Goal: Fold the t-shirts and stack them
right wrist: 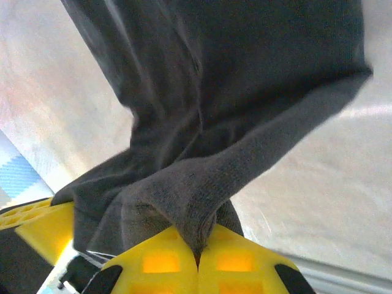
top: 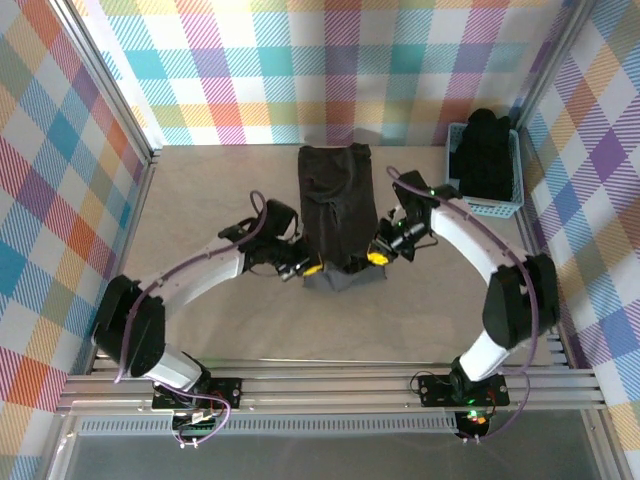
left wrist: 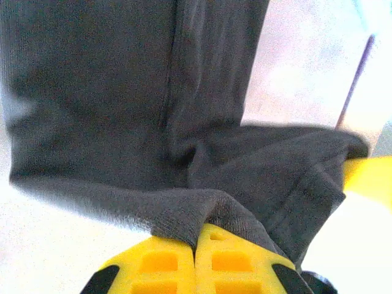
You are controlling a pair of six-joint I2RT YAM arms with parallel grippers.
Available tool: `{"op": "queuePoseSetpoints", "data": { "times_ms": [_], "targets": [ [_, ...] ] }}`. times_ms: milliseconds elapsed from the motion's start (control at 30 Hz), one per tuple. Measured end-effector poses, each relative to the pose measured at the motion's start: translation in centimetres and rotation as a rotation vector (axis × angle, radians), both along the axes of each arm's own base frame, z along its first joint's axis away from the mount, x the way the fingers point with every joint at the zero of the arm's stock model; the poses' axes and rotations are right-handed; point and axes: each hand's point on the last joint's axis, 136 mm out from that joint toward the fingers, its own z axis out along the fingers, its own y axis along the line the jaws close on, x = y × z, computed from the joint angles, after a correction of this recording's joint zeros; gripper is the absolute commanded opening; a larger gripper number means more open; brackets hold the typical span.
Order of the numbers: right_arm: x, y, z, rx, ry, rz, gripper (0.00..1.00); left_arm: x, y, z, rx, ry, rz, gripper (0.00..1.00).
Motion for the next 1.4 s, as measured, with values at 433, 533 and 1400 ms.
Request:
{"op": "queuePoseSetpoints", "data": {
  "times_ms": [433,533,1400],
  "targets": [
    [13.6,-0.5,-2.3,-0.004,-0.056,-0.076,0.0,14.0,1.9,-1.3,0.033,-0.052,0.158,0.0],
    [14.8,-0.7,-3.9,-0.005,-0.032,-0.084,0.0,16.0,1.8,-2.9,0.047,-0.043,0.159,0.02],
    [3.6,-4.5,-7.3,0.007,0.066,-0.118,0.56,1.9,3.6,-10.2,0.136,0.244,0.294,0.63]
  ]
}}
